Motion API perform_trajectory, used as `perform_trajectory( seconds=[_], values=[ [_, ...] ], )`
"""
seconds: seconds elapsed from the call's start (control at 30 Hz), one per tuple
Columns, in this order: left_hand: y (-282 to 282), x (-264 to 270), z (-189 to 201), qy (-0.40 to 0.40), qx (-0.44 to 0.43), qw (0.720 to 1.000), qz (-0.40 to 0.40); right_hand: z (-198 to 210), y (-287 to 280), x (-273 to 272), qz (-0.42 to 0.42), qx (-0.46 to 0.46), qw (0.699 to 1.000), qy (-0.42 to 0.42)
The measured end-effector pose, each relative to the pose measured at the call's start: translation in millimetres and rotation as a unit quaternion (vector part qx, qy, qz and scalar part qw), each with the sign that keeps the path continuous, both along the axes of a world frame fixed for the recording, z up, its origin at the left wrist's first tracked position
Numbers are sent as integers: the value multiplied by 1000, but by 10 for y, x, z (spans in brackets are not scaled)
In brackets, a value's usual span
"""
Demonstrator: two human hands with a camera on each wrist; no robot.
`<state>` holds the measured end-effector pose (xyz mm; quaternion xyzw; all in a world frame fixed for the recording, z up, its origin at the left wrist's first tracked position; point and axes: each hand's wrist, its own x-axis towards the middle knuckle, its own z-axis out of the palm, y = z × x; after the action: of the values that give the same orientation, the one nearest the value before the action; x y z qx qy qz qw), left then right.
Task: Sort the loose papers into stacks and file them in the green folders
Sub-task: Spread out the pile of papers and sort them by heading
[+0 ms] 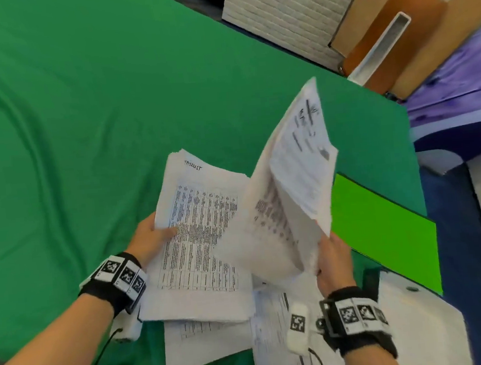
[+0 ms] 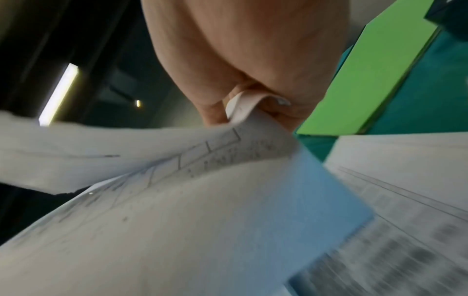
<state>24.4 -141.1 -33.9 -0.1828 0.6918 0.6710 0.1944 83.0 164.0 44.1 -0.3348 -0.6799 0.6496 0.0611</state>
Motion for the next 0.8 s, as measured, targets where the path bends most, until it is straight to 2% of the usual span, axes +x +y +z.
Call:
perform_trajectory(
  seconds=[0.07, 0.13, 0.17, 0.27, 0.33, 0.37, 0.4, 0.47, 0.57, 0.67, 0.8],
  values=[
    [-41, 15, -112, -18, -23, 999, -21, -367, -199, 113, 69, 88, 991, -75],
    [-107, -1, -262, -34, -28, 999, -16, -658, -401, 207, 170, 220, 948, -157],
    [-127, 1, -287, -45, -29, 999, 1, -744, -504, 257, 204, 252, 928, -183],
    [-185, 8, -338, -117, 5, 993, 32, -842, -762, 351, 283, 256, 906, -182],
    [-173, 53, -258, -101, 18, 995, -1, -867, -824, 344, 357, 234, 891, -157],
    [-166, 78, -223, -77, 5, 997, -26, -874, -796, 323, 367, 232, 888, -149],
    [-160, 100, -215, -56, -18, 997, -44, -869, -732, 283, 347, 241, 894, -148],
    [-172, 117, -270, -39, -54, 997, -42, -865, -508, 198, 239, 289, 910, -176],
    [-230, 121, -293, -37, -45, 998, 2, -833, -57, 136, 77, 344, 892, -284],
    [-262, 96, -330, -49, -29, 998, 21, -815, 379, 97, 3, 263, 880, -395],
    [-236, 64, -378, -57, -26, 998, 27, -758, 599, -25, -5, 131, 916, -378]
  ],
)
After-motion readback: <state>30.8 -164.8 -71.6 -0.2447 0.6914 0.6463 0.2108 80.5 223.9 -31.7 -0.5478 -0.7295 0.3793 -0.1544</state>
